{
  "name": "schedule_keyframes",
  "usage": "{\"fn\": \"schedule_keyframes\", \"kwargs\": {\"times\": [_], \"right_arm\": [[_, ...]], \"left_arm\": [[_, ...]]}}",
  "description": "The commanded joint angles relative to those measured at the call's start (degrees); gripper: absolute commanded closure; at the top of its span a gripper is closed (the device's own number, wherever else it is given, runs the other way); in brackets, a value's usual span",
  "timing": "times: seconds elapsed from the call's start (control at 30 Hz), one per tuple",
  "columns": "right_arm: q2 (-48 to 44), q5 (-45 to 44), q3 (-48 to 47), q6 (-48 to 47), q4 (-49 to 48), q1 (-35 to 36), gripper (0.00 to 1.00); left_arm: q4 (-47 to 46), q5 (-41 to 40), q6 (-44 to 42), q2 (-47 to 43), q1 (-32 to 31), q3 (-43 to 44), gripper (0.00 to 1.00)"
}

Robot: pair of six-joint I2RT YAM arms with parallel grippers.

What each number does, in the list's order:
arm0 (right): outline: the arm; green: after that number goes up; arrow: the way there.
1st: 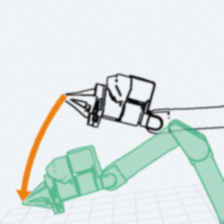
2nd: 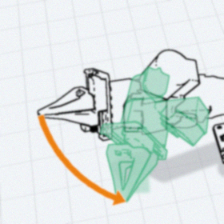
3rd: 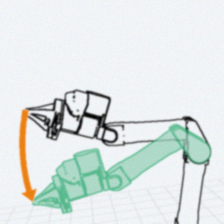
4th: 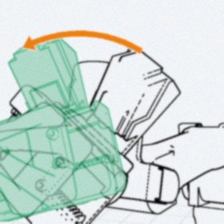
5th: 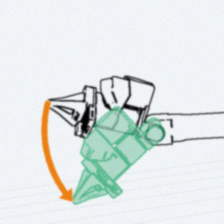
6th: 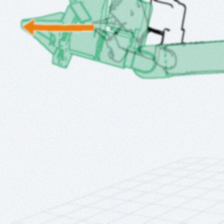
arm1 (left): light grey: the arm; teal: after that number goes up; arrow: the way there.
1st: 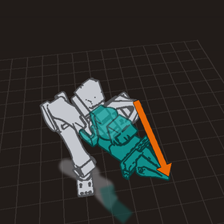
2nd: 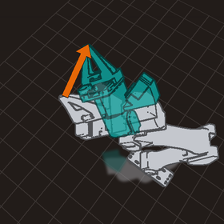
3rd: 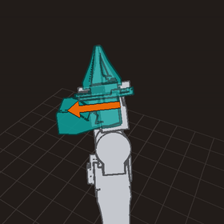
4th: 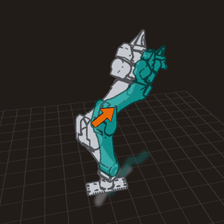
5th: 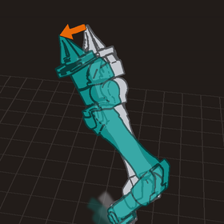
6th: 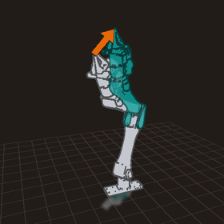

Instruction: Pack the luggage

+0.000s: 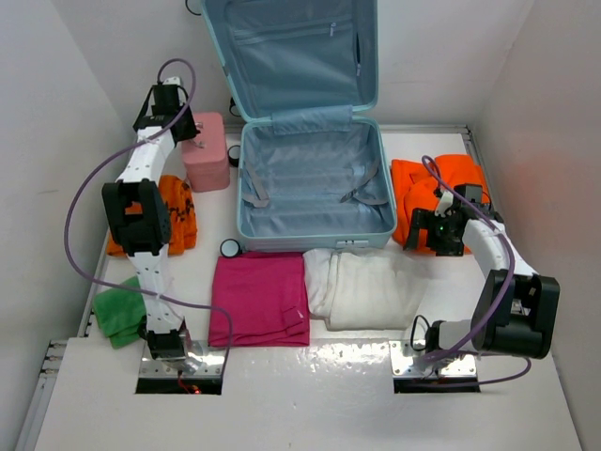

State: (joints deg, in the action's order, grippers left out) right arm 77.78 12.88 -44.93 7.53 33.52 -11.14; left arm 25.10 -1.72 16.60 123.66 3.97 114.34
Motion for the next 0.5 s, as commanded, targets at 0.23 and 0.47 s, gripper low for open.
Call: {"fn": "schedule_keyframes", "kwargs": {"times": [0.23, 0.47], "right_arm": [[-1.40, 3.02, 0.10, 0.55, -0.82, -0.38, 0.01], [-2.19, 3.29, 0.80, 0.38, -1.00, -0.64, 0.01]], "left_arm": [[1.70, 4.35, 0.54, -12.65, -1.86, 4.30, 1.00], [3.63, 3.83, 0.01, -16.16, -3.61, 6.24, 1.00]]}}
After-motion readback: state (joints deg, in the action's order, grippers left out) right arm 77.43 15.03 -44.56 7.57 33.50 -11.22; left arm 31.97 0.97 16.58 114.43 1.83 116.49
